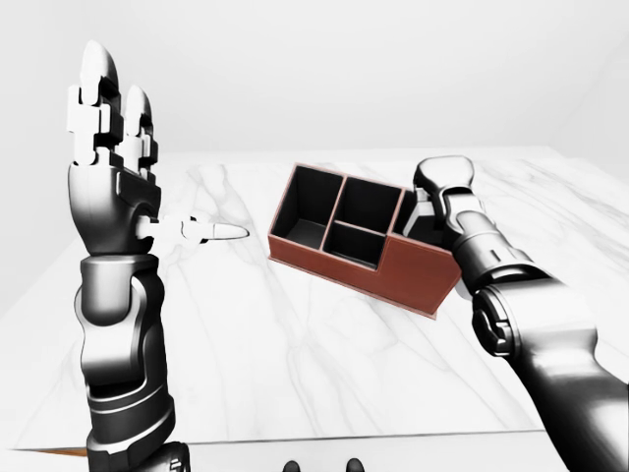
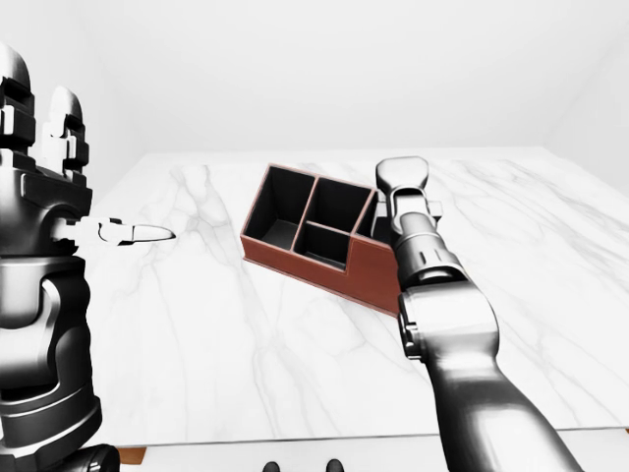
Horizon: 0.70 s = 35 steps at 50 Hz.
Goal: Pick up the book and place it in the right compartment of the caddy.
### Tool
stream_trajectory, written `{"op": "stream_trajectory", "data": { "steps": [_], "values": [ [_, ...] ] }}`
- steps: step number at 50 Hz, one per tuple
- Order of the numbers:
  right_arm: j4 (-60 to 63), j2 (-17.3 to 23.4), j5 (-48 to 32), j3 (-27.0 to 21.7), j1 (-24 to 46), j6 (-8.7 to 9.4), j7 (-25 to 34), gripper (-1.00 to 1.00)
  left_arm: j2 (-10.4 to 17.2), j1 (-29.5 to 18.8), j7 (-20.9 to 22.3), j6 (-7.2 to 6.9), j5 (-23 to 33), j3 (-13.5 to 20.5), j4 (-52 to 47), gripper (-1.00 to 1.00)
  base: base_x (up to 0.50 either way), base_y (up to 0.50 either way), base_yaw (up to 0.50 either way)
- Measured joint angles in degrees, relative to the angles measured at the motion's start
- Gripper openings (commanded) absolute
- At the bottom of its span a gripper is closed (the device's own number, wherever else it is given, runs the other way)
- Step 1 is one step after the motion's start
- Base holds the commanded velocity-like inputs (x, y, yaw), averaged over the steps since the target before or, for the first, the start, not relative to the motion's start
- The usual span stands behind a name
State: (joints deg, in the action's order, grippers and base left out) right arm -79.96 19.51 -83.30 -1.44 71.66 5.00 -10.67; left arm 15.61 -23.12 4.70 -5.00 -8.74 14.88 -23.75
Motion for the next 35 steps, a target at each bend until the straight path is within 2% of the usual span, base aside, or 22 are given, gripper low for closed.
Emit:
{"op": "stream_trajectory", "data": {
  "steps": [18, 21, 22, 23, 24, 25, 35],
  "values": [
    [-0.2, -1.0, -0.4, -0.3, -0.9, 0.00, -0.5, -1.00, 0.1, 0.0, -0.2, 0.00, -0.2, 0.1, 0.3, 1.00, 0.00, 0.00, 0.00],
    [-0.2, -1.1, -0.7, -0.3, -1.0, 0.00, -0.8, -0.55, 0.1, 0.0, -0.2, 0.00, -0.2, 0.1, 0.3, 1.00, 0.00, 0.00, 0.00],
    [-0.2, -1.1, -0.8, -0.1, -1.0, 0.00, -0.9, -0.26, 0.1, 0.0, -0.3, 0.00, -0.2, 0.1, 0.3, 1.00, 0.00, 0.00, 0.00],
    [-0.1, -1.2, -1.0, 0.0, -0.9, 0.00, -1.1, 0.40, 0.1, 0.0, -0.3, 0.00, -0.2, 0.1, 0.3, 1.00, 0.00, 0.00, 0.00],
    [-0.1, -1.2, -1.1, 0.1, -0.9, 0.00, -1.2, 0.40, 0.1, 0.0, -0.3, 0.00, -0.2, 0.1, 0.3, 1.00, 0.00, 0.00, 0.00],
    [0.0, -1.2, -1.2, 0.2, -0.9, 0.00, -1.4, 1.00, 0.1, 0.0, -0.3, 0.00, -0.2, 0.1, 0.3, 1.00, 0.00, 0.00, 0.00],
    [0.3, -1.4, -2.3, 0.8, -0.4, 0.00, -2.3, 1.00, 0.1, 0.0, -0.4, 0.00, -0.3, 0.1, 0.5, 1.00, 0.00, 0.00, 0.00]
  ]
}}
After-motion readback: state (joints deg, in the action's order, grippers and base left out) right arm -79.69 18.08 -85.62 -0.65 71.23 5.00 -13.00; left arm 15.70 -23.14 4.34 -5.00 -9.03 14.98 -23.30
